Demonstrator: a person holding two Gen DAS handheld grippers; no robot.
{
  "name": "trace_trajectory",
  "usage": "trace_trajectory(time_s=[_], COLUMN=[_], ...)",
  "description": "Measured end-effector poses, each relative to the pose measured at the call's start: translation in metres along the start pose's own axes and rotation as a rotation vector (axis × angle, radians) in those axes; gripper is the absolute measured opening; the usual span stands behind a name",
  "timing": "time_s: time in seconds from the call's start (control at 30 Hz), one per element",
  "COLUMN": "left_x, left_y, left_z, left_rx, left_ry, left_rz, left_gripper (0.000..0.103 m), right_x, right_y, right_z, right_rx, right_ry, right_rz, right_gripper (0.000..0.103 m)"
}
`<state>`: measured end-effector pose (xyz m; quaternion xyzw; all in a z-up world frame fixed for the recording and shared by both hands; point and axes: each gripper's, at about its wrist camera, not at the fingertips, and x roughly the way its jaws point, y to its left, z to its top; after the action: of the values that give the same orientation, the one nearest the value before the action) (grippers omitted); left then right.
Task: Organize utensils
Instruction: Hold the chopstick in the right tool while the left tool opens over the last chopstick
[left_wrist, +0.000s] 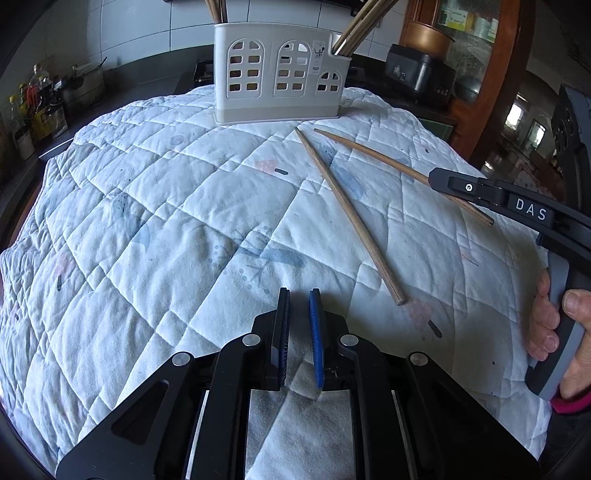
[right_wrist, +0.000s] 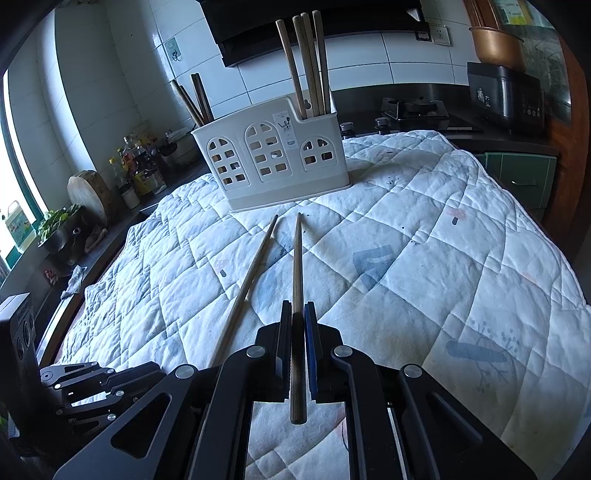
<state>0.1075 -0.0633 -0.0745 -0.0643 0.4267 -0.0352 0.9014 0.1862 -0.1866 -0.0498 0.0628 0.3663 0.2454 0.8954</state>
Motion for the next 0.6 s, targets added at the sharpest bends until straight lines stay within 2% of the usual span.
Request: trace_trajectory(time_s=[0.1,0.2,0.6], left_x=[-0.003,-0.011,-0.066], left_y=[0.007,0.006,-0.014], left_z=[-0.001,-0.002,-0.002], left_rx=[-0.041,-0.038,0.100], left_ry=[-0.010,-0.051,-0.279], left_rz=[-0.032,-0.010,-0.021], left_gripper=[0.013,0.013,0.013], right_x=[-0.001,-0.001,-0.001], right_y=[-0.001,-0.001,0.000], right_z=[0.001,0.000,0.000], right_rx=[-0.001,0.001,-0.001], right_ry=[-0.002,-0.004,-0.001], right_rz=[0.001,0.001,-0.001], right_gripper=[0.007,0.007,0.007])
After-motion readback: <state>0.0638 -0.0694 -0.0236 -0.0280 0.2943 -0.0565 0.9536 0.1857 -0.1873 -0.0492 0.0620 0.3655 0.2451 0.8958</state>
